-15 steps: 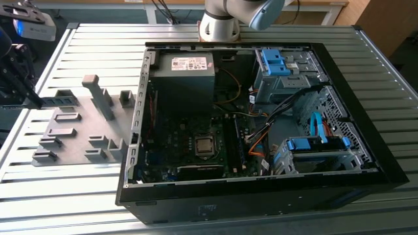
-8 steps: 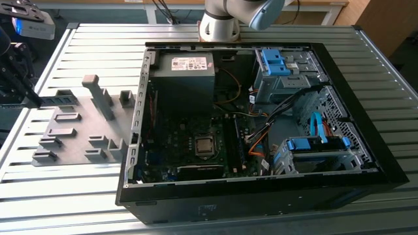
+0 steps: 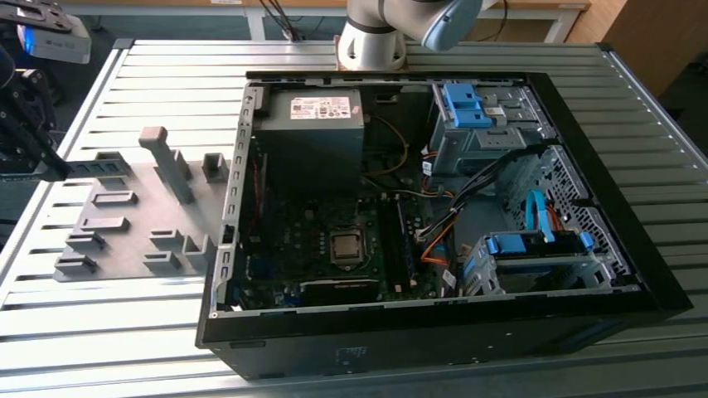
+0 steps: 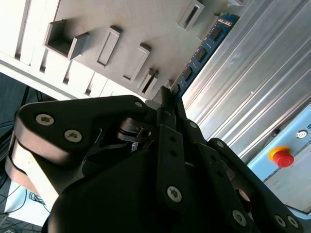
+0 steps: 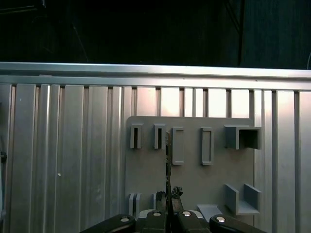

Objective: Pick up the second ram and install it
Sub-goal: 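Pick up the second ram and move it above second insertion slot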

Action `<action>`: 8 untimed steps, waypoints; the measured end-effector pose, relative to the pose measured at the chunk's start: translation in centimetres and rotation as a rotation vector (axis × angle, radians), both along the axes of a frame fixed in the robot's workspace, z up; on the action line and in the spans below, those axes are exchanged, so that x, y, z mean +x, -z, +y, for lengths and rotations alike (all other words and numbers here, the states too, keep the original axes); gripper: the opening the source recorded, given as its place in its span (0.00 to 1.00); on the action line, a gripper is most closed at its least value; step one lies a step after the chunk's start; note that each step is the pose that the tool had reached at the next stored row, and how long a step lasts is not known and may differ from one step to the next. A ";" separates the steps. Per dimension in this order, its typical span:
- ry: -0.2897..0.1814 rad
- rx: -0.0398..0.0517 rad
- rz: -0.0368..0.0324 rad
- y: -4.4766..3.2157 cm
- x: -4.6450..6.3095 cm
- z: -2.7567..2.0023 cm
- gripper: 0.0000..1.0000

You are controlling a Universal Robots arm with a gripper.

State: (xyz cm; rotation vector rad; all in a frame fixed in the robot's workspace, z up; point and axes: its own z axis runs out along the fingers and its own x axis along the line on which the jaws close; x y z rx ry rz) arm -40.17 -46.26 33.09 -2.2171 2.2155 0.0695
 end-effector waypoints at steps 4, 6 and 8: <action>0.000 0.0000 0.0000 -0.17 0.0 0.00 0.14; 0.000 0.0001 -0.0001 -0.21 0.0 0.00 0.14; 0.000 -0.0001 0.0001 -0.27 0.0 0.00 0.14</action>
